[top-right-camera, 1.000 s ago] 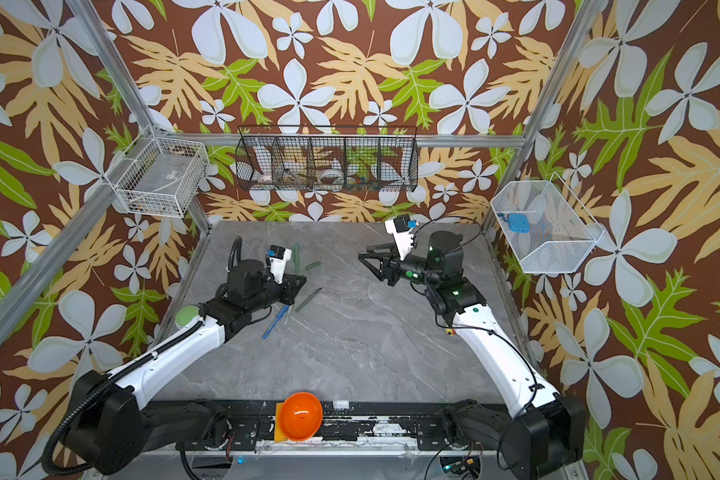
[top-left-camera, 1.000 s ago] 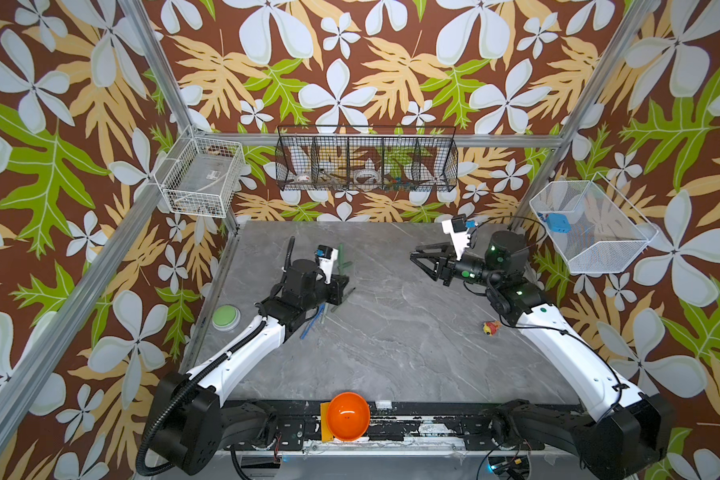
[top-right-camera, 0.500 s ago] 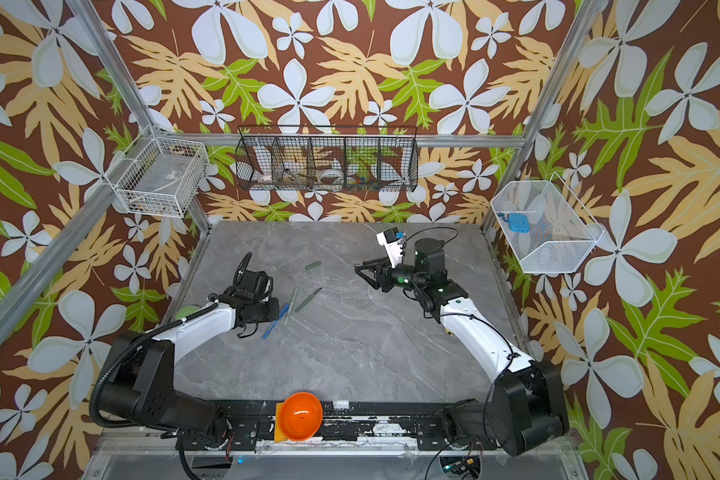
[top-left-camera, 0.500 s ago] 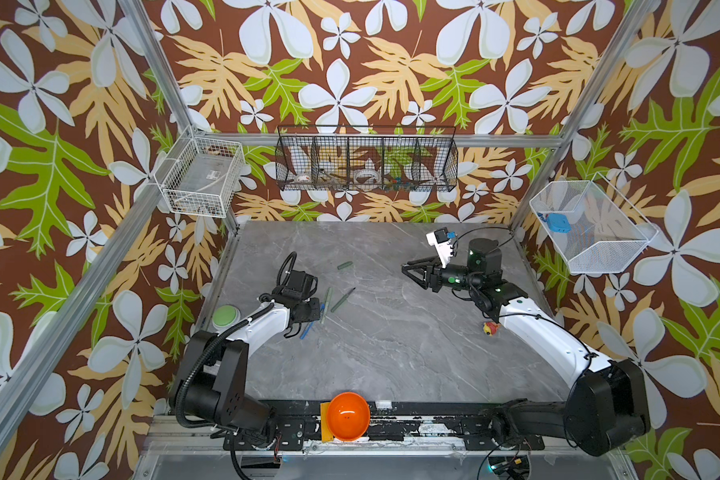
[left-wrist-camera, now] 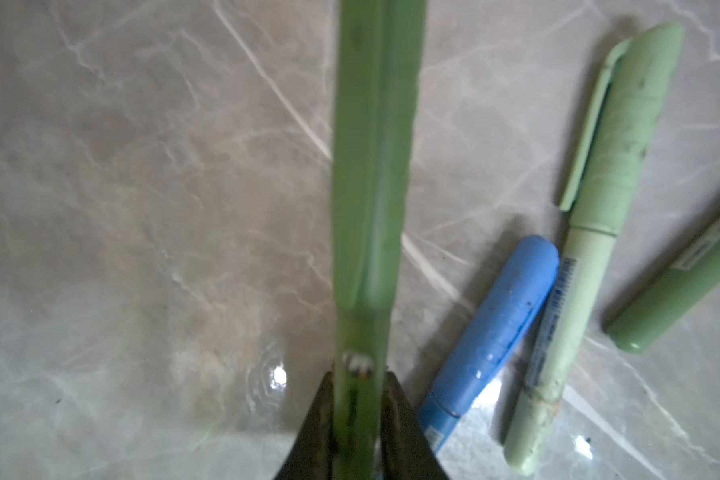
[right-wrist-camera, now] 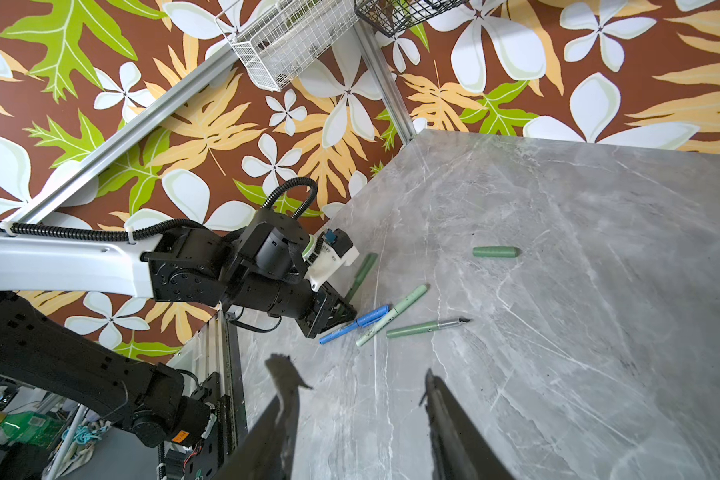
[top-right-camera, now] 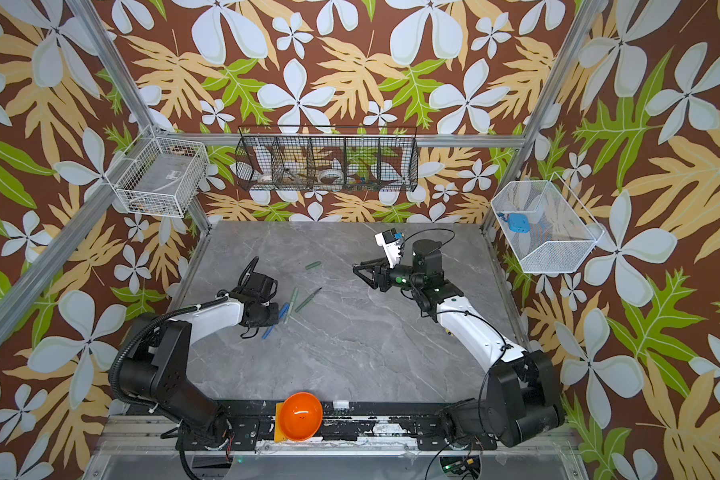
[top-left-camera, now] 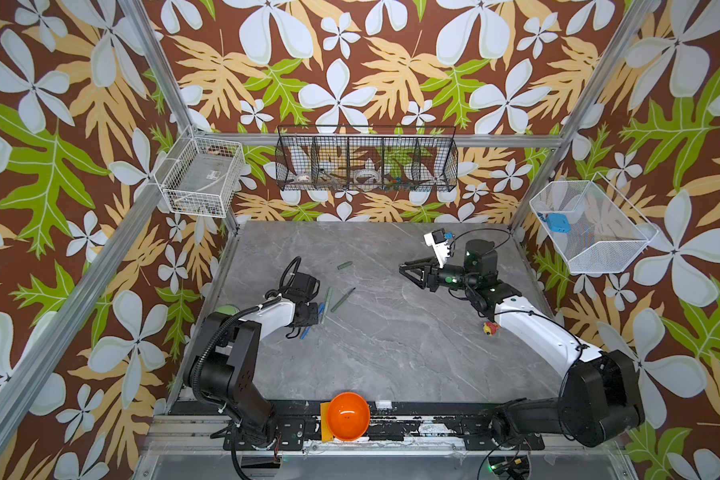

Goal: Insert the pens into the pen caps
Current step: 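Lower the capped green pen onto the table and open the left gripper, then grasp the uncapped green fountain pen on the table with the left gripper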

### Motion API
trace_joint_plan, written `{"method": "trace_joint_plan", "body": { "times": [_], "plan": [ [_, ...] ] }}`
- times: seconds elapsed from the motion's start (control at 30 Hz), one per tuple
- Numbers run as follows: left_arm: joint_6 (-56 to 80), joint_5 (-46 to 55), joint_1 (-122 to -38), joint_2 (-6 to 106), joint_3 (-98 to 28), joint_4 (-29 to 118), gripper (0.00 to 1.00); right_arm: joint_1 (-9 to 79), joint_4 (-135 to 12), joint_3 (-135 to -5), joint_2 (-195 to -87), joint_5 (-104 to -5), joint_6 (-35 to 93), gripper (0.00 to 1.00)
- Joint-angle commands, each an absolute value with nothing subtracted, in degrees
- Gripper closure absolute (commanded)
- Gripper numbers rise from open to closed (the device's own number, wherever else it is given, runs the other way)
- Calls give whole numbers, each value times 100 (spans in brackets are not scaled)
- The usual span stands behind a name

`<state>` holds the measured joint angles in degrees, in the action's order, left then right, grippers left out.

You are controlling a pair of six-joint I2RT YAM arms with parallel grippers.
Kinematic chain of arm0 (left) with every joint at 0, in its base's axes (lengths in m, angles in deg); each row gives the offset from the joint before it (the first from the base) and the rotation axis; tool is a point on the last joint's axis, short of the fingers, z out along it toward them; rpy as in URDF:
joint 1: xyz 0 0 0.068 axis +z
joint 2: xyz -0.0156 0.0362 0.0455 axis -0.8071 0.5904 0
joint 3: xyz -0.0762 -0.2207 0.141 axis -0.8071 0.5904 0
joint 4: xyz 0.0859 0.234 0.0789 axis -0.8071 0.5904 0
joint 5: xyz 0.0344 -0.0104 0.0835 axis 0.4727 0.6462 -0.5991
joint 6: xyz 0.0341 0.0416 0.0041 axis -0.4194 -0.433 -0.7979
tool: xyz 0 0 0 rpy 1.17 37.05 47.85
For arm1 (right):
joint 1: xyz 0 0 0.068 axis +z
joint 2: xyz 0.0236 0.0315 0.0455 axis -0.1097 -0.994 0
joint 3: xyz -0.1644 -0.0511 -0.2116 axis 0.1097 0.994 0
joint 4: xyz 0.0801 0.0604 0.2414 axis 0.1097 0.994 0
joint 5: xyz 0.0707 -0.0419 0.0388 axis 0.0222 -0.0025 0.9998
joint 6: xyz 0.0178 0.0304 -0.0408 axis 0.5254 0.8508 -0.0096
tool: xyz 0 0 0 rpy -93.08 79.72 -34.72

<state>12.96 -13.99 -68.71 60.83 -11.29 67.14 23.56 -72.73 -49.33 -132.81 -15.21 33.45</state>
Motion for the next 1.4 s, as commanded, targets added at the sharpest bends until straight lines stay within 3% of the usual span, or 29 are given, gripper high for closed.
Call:
{"method": "trace_joint_plan", "body": {
  "times": [0.0,0.17,0.57,0.7,0.9,1.07,1.27,1.37],
  "plan": [
    [1319,-1647,-6855,6121,-1141,6782,70,2357,-7493,-4924,-13285,-1457,3374,51],
    [1351,-1605,-6853,6052,-1120,6636,49,2360,-7492,-4950,-13279,-1448,3389,51],
    [1381,-1776,-6856,5391,-1716,6972,23,2361,-7404,-4911,-13195,-1497,3306,51],
    [1169,-1033,-6909,5096,-2162,7105,20,2360,-7394,-4886,-13169,-1594,3265,51],
    [-82,393,-7903,5364,-2704,7320,17,2361,-7750,-4577,-13060,-1594,3489,51],
    [-358,114,-8018,6070,-3221,7980,22,2349,-7415,-4276,-12641,-1765,3357,50],
    [-575,120,-8018,6470,-3169,7642,28,2344,-7397,-3740,-12300,-2297,3701,50],
    [-668,219,-8036,6719,-3057,7497,31,2352,-7182,-3524,-12176,-3023,3836,45]
  ]
}}
